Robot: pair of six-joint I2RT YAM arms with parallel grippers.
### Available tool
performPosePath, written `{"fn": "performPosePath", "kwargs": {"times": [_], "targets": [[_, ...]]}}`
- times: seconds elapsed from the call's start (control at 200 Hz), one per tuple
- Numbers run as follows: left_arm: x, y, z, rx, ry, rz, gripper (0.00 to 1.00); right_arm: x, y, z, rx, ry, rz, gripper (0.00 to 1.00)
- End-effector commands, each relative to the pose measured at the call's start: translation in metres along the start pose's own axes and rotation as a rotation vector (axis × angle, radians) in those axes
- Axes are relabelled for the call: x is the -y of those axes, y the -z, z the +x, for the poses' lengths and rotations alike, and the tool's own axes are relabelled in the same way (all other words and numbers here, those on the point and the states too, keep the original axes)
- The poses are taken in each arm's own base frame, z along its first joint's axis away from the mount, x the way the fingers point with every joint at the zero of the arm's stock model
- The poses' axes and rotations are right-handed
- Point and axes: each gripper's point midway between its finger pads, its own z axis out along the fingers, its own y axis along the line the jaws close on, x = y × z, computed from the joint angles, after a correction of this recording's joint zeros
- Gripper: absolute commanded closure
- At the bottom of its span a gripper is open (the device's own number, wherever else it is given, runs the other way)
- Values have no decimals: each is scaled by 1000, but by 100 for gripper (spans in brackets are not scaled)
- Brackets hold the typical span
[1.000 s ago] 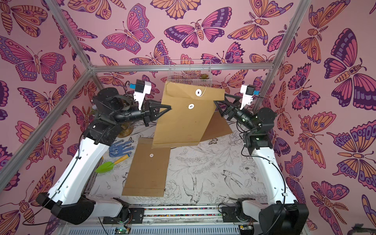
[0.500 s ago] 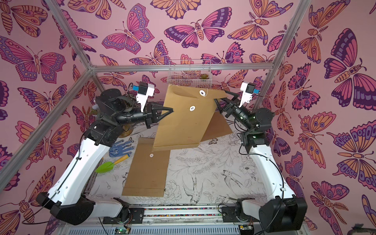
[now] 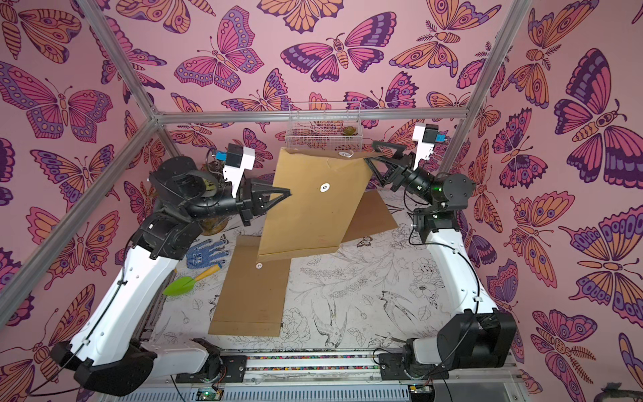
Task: Open the file bag
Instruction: Place the file bag at the file bag.
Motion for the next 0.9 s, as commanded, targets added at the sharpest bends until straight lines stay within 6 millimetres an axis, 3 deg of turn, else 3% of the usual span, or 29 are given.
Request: {"fn": "performPosePath", "kwargs": {"times": [0.0,0.16,0.195,0.896], "targets": [[9,3,0,3,-26,23,100,-30,-4,-15,-28,21,-148,22],[7,3,2,0,-21,16,100,-35,-8,-19,-53,4,-208,26],[20,12,-8,21,-51,15,100,-36,-8,-19,-56,6,-212,27],[15,10,-6,16,-34,4,100,-58,-7,-10,-111,6,-263,46]]}}
